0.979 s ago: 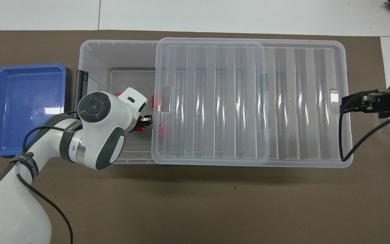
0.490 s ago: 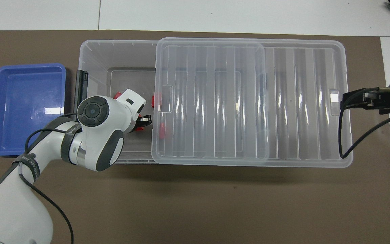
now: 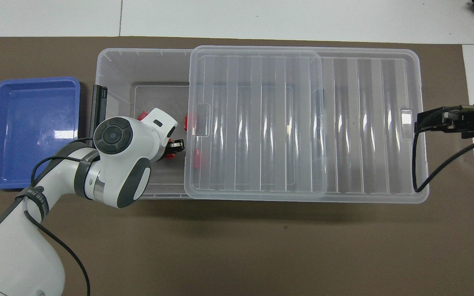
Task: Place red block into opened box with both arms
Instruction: 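Lower the red block into the box and open the left gripper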
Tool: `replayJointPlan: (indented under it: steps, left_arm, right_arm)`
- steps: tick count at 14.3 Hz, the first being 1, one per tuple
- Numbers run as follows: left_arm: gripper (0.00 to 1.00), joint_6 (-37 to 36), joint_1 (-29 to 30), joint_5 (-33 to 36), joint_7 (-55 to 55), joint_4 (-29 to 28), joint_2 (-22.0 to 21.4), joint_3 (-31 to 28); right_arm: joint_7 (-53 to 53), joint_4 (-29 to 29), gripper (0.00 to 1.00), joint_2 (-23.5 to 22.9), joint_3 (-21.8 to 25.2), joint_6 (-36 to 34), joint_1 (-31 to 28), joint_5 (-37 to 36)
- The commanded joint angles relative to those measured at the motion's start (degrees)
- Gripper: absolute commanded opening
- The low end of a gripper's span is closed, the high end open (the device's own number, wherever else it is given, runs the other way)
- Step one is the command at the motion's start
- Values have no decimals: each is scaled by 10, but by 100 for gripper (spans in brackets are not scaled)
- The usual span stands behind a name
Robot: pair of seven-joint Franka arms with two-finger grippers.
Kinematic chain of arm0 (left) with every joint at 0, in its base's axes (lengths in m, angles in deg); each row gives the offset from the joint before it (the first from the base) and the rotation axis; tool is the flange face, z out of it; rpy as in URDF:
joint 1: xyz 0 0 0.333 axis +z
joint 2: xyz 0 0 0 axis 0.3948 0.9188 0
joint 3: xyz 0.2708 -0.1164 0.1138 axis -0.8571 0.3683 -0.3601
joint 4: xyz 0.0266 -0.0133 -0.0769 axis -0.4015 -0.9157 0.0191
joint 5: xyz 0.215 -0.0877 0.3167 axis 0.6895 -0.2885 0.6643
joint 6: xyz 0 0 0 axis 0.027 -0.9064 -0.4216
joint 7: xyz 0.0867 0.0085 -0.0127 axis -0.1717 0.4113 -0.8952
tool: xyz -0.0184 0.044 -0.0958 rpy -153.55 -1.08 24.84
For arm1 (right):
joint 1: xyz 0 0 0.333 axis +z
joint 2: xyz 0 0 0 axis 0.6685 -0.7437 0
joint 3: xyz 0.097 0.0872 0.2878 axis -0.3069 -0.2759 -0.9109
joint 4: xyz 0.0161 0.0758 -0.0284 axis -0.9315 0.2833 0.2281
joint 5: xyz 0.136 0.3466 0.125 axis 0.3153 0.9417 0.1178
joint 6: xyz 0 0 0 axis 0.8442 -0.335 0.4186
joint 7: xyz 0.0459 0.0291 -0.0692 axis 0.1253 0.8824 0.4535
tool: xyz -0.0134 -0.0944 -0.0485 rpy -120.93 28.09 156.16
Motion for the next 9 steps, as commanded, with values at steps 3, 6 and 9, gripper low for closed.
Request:
replayJointPlan:
  steps: [3,6,9]
  left_arm:
    - [62,18,3,10,-1,-16,-5,-1]
    - [68,-3,0,9,-8,-2,-6,-2]
    - [68,-86,-2,7,-41,67,-13,0]
  right_arm:
    - [23,-11,100,2,-5,-12,-1,-20]
    - [37,-12,100,1,-4,-8,-3,-12]
    - [39,-13,92,-1,-4,10,-9,-13]
